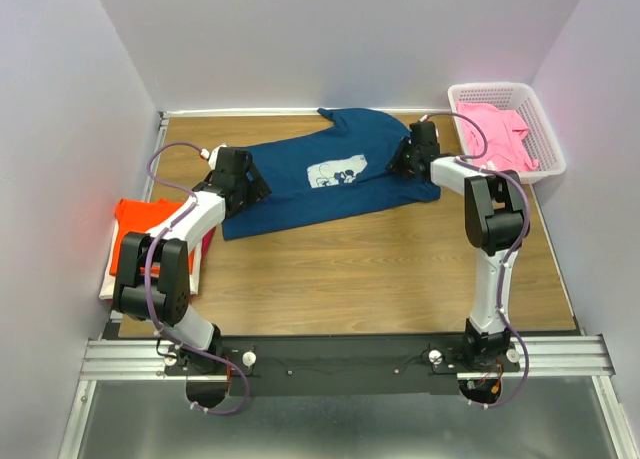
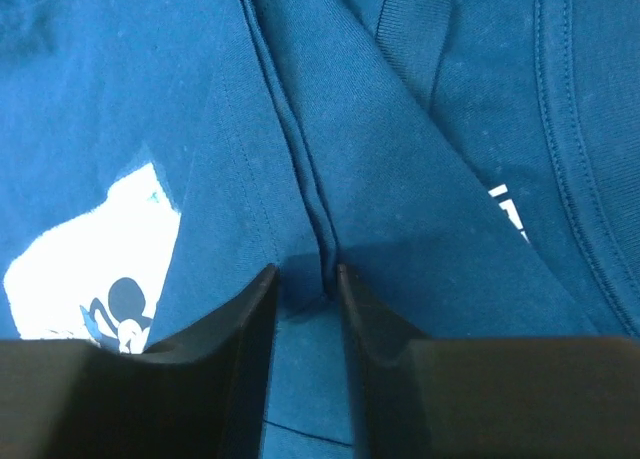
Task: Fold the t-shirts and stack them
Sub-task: Fold the tshirt
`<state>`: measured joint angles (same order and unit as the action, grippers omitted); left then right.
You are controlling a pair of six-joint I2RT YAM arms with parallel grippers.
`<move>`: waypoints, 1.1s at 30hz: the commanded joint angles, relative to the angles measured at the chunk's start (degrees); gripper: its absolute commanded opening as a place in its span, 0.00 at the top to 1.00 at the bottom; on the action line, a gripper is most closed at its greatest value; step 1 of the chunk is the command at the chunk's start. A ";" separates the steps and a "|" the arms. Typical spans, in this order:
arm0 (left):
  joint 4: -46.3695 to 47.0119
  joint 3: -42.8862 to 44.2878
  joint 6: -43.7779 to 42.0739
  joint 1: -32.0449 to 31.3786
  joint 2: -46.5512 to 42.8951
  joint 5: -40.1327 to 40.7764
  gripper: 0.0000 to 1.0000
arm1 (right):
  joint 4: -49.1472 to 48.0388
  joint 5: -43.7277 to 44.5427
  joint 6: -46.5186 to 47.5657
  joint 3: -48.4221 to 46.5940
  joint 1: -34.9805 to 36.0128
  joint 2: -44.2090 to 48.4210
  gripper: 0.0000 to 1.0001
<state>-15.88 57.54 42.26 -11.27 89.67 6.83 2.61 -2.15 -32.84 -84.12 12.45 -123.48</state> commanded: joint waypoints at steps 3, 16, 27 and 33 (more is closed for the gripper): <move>-0.64 1.17 -1.13 -0.16 -1.69 0.38 0.10 | 0.29 1.54 -1.08 -1.49 1.00 -1.68 0.72; -0.82 1.00 -1.48 -0.16 -1.69 0.64 0.10 | -0.41 -2.41 -1.00 -6.14 1.88 -3.08 0.96; -1.26 1.44 -2.09 -0.07 -1.87 0.82 0.10 | -2.08 -7.16 0.32 -13.96 3.81 -8.09 0.96; -1.35 1.70 -2.45 -0.07 -1.60 0.82 0.10 | -3.74 -8.66 0.06 -17.04 4.86 -10.64 0.96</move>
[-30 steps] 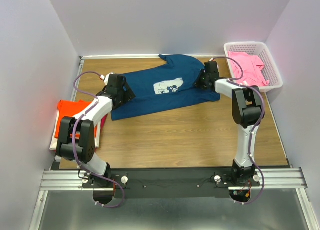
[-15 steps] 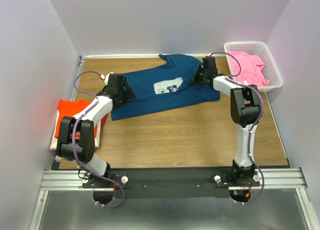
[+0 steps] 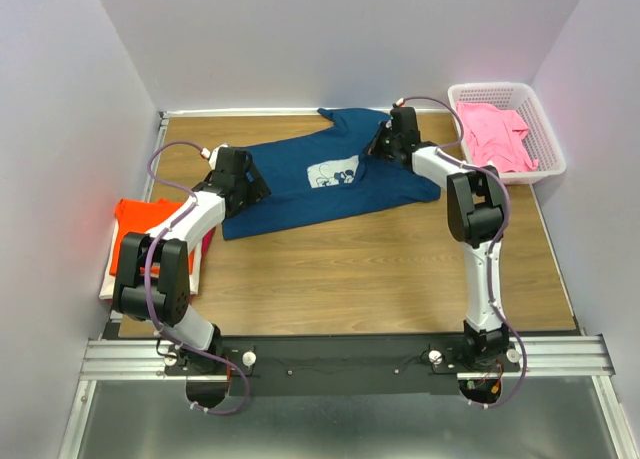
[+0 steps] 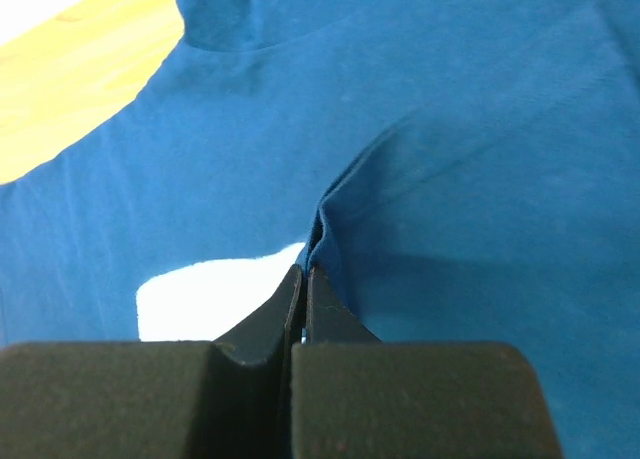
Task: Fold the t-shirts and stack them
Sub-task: Fold the tshirt
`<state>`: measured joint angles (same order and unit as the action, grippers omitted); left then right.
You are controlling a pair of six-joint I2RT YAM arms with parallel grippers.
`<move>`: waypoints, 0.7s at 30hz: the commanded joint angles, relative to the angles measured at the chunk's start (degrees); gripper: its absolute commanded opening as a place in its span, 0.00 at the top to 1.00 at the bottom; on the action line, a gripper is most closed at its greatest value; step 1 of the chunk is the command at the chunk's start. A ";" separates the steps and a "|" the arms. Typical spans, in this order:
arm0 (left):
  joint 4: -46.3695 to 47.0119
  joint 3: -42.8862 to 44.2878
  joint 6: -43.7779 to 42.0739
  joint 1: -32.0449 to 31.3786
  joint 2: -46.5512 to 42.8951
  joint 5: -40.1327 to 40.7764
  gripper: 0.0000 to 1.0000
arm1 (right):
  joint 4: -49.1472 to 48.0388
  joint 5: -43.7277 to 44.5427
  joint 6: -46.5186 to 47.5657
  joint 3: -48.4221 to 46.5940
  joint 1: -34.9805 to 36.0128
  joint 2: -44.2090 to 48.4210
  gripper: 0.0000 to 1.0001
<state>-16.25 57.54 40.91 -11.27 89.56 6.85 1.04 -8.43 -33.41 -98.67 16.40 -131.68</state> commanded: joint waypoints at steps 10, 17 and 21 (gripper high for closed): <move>-0.98 1.53 -1.27 -0.07 -1.14 0.44 0.10 | -2.80 -4.14 -1.48 -8.72 1.88 -6.83 0.96; -0.63 1.00 -0.83 0.02 -0.97 0.00 0.10 | -2.80 -5.81 -2.63 -10.93 1.97 -8.60 0.61; -0.27 0.47 -0.21 -0.07 -0.79 -0.17 0.10 | -2.62 -4.42 -1.14 -8.74 1.88 -4.83 0.38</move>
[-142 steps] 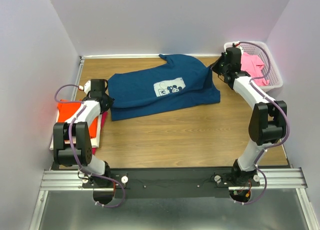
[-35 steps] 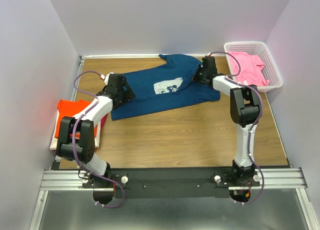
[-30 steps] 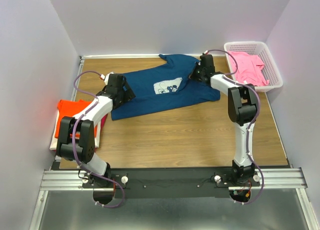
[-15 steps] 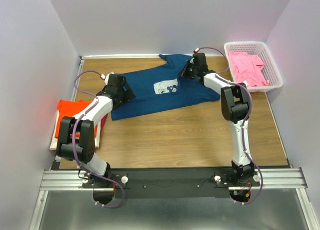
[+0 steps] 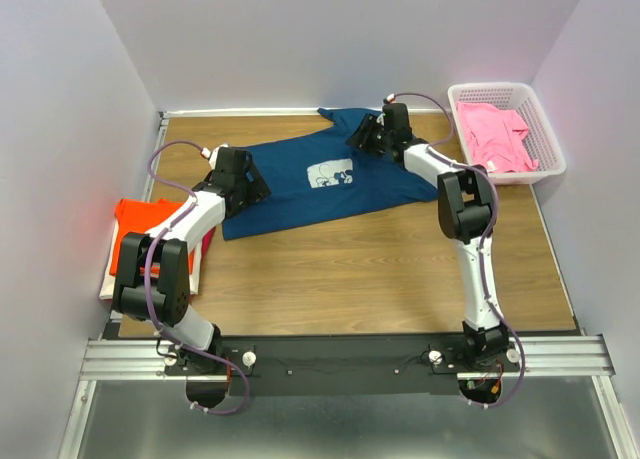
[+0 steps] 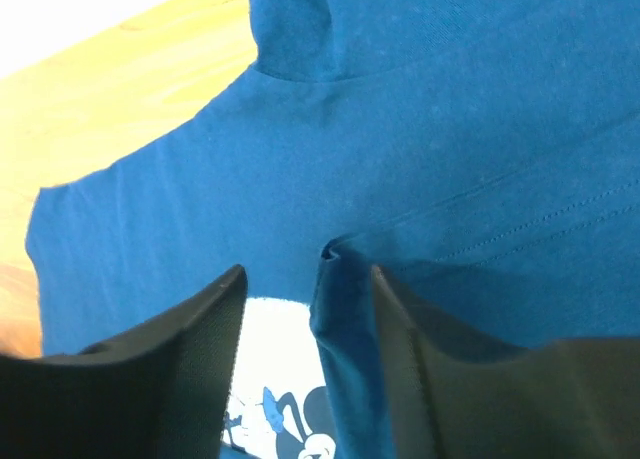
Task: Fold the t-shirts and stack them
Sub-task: Fold the tshirt
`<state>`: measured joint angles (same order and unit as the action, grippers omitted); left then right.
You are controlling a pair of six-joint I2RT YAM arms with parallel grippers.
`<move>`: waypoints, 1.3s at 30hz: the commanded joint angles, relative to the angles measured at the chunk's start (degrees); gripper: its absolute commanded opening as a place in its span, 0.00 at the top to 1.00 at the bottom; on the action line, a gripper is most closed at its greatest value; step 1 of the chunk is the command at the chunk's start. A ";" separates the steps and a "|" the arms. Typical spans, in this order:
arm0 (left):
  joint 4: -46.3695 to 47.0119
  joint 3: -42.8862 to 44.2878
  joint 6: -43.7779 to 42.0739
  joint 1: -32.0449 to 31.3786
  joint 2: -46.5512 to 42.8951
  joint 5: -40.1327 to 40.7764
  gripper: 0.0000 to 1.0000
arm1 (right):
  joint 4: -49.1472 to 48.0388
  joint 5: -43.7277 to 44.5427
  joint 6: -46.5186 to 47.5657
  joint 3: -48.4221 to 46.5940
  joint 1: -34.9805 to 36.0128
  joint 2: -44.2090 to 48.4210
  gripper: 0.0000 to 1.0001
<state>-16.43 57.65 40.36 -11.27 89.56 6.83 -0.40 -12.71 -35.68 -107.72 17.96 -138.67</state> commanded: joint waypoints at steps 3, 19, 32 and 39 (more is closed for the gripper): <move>-0.01 0.71 1.03 -0.07 -0.35 -0.24 0.10 | -0.22 3.37 3.24 4.78 0.06 8.38 0.24; -0.36 0.36 9.39 -0.07 5.89 1.87 0.10 | 5.94 17.89 3.95 37.75 -9.07 32.14 0.25; 0.34 -2.63 11.32 -0.07 6.59 4.69 0.10 | 5.94 16.14 2.55 38.82 -10.13 32.15 0.33; -0.01 -2.01 12.99 -0.07 6.68 6.17 0.10 | 6.21 16.75 3.60 36.10 -7.50 30.75 0.33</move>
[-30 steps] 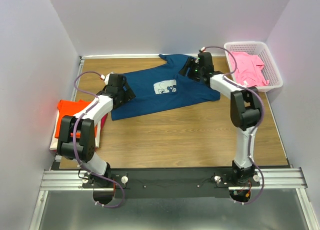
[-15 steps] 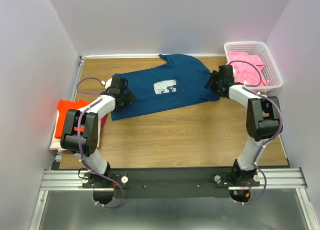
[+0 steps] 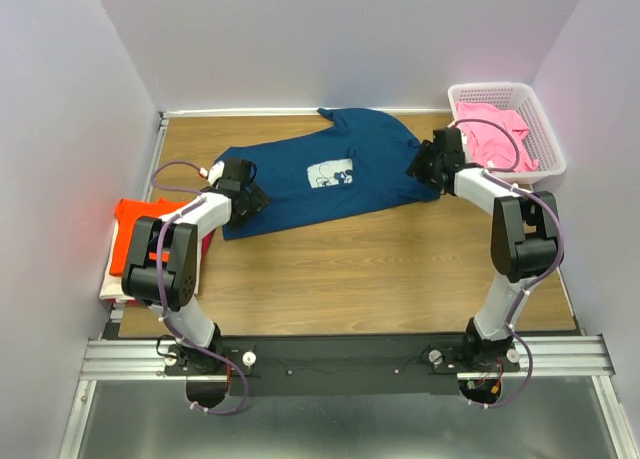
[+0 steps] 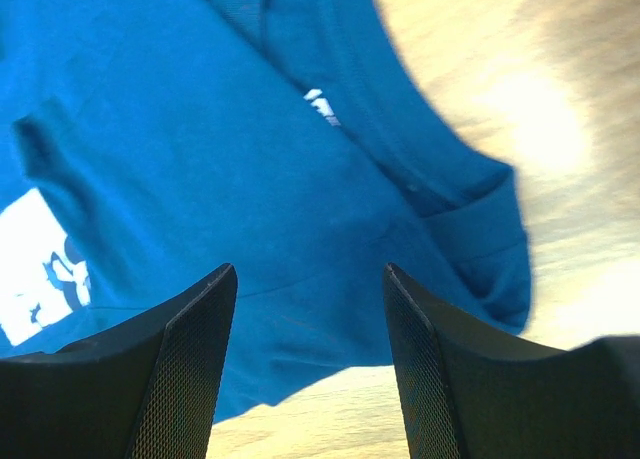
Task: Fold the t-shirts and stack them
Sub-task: Fold the tshirt
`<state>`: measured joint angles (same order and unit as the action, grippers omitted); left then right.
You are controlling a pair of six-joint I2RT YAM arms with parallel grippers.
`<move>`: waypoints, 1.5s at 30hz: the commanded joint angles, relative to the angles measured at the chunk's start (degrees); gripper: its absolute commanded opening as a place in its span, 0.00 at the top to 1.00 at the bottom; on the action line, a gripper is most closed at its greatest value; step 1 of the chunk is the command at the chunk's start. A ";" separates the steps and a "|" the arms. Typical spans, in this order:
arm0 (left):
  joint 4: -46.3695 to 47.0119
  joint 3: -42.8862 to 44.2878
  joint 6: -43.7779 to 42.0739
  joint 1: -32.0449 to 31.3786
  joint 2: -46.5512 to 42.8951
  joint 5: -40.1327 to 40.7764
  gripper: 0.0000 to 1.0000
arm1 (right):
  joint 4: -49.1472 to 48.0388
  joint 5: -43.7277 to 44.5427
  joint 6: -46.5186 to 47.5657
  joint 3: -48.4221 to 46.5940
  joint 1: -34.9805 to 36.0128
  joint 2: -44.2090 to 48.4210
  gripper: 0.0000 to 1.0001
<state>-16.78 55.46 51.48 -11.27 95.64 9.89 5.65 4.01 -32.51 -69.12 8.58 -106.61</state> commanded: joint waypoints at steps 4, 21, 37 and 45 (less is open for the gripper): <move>-0.01 0.70 3.18 -0.07 0.34 5.13 0.11 | 0.15 -0.23 0.17 -3.74 2.49 -3.95 0.33; -0.89 -5.89 7.93 -1.04 -2.55 9.88 0.15 | 0.33 2.67 -7.30 4.60 2.23 -4.40 0.30; -1.68 -16.52 9.34 -4.64 -13.63 10.24 0.15 | 4.36 5.31 -15.64 30.17 -1.46 19.93 0.29; -3.00 -22.76 11.79 -8.32 -21.96 9.62 0.15 | 17.45 5.92 -22.68 44.41 -1.55 48.54 0.28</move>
<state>-15.49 35.83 61.01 -17.87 77.01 18.04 13.32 6.85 -50.61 -28.10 7.42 -66.52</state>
